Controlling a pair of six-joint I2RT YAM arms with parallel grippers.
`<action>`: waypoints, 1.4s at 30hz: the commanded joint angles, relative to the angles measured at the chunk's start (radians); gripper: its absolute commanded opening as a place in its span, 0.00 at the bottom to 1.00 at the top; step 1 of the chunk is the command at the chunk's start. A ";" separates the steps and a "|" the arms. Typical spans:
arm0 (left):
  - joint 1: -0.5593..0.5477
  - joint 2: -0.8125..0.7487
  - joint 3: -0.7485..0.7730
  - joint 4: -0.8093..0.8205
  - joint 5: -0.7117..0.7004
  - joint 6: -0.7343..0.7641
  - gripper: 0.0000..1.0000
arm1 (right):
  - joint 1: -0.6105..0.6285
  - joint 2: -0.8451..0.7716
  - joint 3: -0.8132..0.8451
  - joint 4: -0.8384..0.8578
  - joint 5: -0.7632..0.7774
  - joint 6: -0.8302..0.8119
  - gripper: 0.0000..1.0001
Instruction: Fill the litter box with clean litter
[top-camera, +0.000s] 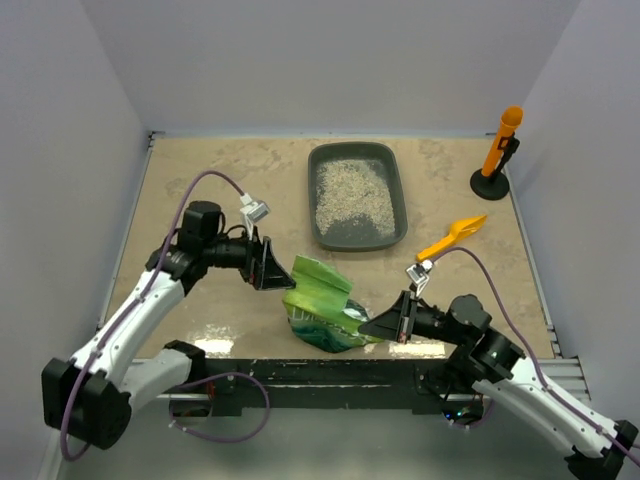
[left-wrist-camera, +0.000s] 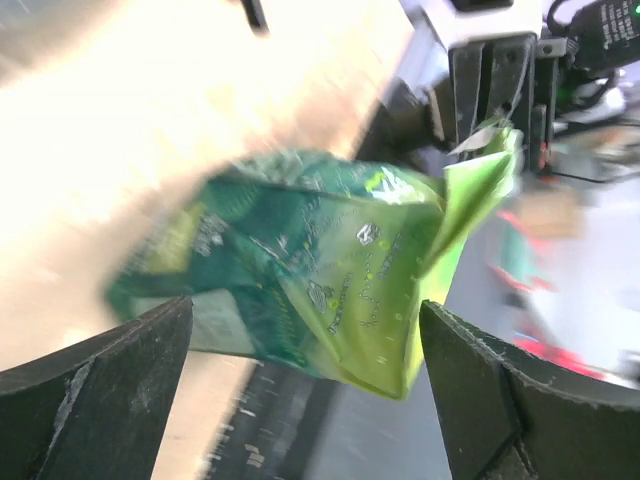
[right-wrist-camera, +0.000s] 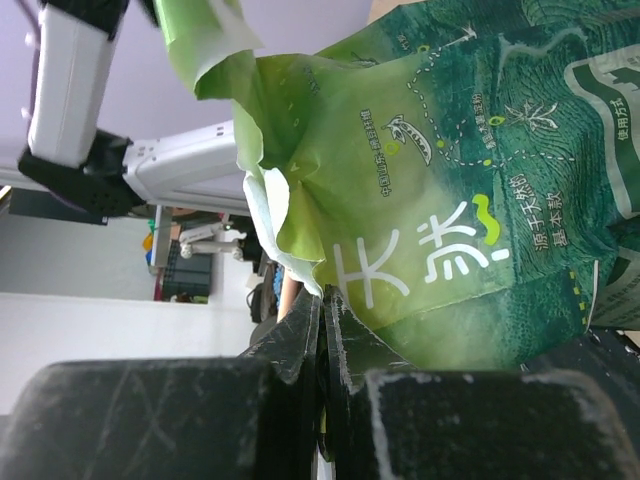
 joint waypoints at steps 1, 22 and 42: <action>0.003 -0.178 0.074 0.026 -0.202 0.140 1.00 | 0.004 0.050 0.023 -0.035 0.031 0.003 0.00; -0.345 -0.335 0.068 0.015 -0.426 0.525 1.00 | -0.182 0.467 0.208 -0.037 -0.102 -0.259 0.00; -0.815 -0.117 0.045 0.169 -0.980 0.767 1.00 | -0.240 0.483 0.371 -0.245 -0.193 -0.408 0.00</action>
